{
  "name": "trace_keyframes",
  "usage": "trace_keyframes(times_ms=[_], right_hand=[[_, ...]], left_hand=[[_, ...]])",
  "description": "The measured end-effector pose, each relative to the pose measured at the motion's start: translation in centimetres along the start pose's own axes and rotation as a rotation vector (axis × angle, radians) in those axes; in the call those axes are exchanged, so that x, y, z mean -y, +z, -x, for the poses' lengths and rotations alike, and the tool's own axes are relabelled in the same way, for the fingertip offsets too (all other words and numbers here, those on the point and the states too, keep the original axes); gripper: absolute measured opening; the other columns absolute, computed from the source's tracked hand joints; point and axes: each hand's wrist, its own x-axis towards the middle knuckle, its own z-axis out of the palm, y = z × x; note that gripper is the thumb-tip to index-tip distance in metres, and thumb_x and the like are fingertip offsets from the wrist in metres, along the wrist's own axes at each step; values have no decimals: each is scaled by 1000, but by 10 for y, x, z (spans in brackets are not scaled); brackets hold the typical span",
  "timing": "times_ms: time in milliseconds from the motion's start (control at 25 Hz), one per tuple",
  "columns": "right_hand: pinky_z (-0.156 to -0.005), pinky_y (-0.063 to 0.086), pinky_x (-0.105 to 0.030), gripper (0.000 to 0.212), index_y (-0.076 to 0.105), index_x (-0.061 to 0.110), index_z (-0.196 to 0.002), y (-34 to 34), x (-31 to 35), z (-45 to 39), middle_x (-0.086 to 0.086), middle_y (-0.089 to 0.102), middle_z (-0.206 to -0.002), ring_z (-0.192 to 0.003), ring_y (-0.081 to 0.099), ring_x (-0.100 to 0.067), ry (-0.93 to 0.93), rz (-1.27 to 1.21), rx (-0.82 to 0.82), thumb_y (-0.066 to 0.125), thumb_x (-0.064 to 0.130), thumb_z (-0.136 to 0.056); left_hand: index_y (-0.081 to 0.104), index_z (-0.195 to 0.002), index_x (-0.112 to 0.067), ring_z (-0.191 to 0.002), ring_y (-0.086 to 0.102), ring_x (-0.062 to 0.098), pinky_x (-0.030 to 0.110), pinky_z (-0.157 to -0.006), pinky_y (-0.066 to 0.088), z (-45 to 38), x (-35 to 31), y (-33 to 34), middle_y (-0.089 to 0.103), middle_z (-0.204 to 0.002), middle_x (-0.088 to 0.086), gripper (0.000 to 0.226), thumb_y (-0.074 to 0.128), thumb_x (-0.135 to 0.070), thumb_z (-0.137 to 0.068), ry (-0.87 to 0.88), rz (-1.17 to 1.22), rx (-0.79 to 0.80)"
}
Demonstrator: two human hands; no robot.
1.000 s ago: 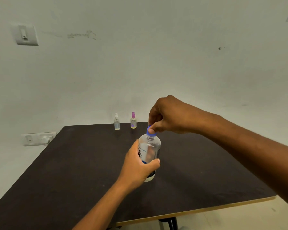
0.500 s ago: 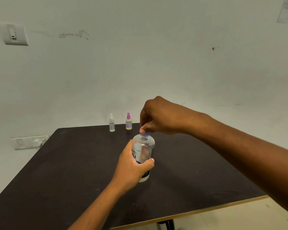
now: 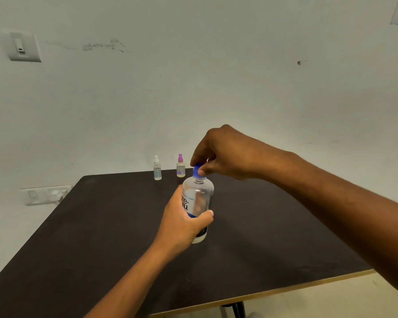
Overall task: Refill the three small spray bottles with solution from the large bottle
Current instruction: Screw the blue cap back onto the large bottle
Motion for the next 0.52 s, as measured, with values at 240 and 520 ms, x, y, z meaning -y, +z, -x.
trace_keyframes(times_ms=[240,520], right_hand=[[-72,59,-31,15,81,16,-89,21,-6,-1,3,76,-81,-78,71,-13,63,-55,-109,81,30,-86],[-77,52,-28,27,77,15,-108,51,-8,9,-3,74,-97,-85,66,-17,76,-42,-185,65,38,-97]], left_hand=[[50,-115,-47,-95,64,0,19,-76,55,4,4,8,65,-106,-15,54,81,-20,-80,4,-9,-42],[49,-121,-41,-96,65,6,21,-74,56,0,11,9,64,-107,-14,54,82,-27,-80,-13,-32,-53]])
